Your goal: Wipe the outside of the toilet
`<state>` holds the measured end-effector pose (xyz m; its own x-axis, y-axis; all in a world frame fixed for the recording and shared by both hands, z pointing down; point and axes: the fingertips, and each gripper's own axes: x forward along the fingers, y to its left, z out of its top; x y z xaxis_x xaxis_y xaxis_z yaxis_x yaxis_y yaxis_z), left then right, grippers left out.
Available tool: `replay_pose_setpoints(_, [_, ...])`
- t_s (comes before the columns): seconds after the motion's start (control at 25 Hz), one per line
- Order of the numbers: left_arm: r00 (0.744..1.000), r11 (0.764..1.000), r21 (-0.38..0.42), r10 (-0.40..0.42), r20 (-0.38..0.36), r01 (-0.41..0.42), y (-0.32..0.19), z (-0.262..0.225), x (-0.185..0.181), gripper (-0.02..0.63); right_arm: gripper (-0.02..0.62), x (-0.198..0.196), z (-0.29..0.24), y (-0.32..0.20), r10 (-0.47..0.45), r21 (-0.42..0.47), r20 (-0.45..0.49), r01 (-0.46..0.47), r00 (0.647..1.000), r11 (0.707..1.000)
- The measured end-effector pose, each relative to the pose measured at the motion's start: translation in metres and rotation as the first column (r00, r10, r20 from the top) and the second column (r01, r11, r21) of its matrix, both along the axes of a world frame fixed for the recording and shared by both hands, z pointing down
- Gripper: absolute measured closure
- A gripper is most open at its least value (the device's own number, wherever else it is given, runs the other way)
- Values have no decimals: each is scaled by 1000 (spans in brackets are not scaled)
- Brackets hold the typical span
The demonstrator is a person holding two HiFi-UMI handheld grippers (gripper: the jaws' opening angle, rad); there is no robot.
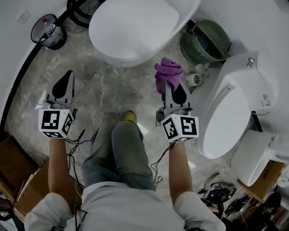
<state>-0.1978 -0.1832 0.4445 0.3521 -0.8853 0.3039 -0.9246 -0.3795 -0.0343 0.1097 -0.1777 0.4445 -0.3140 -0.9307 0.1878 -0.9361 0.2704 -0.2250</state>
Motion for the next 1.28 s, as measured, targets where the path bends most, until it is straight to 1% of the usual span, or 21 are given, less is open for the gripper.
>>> replay_pose_setpoints(0.12, [1000,1000,0,-7,-1,7,0,28,-3,589,517,-5,27,-3,-15,-6,-31,15,999,1000])
replay_pose_setpoints(0.32, [1000,1000,6,-24,-10,24,-5,69,-6,589,518,-3,64,-8,-19,1,4,19,1000,1000])
replay_pose_setpoints(0.44, [1000,1000,20,-19,-3,19,-9,88,-5,589,518,-2,87,-11,-22,7,20,22,1000,1000])
replay_pose_setpoints(0.64, [1000,999,36,-12,0,12,-7,118,-3,589,518,-13,117,-8,-63,25,9,63,998,998])
replay_pose_setpoints(0.84, [1000,999,52,-5,3,5,-3,142,-3,589,517,-22,141,-8,-91,45,23,90,996,995])
replay_pose_setpoints(0.96, [1000,998,66,-3,10,2,-2,156,-7,589,517,-31,154,-9,-112,65,17,111,994,992])
replay_pose_setpoints(1.12, [1000,997,81,2,19,-3,-1,175,-14,589,517,-51,171,-7,-161,89,-16,162,987,983])
replay_pose_setpoints(1.28, [1000,996,92,-2,5,1,-3,193,-19,589,518,-71,189,-7,-200,96,-18,201,980,975])
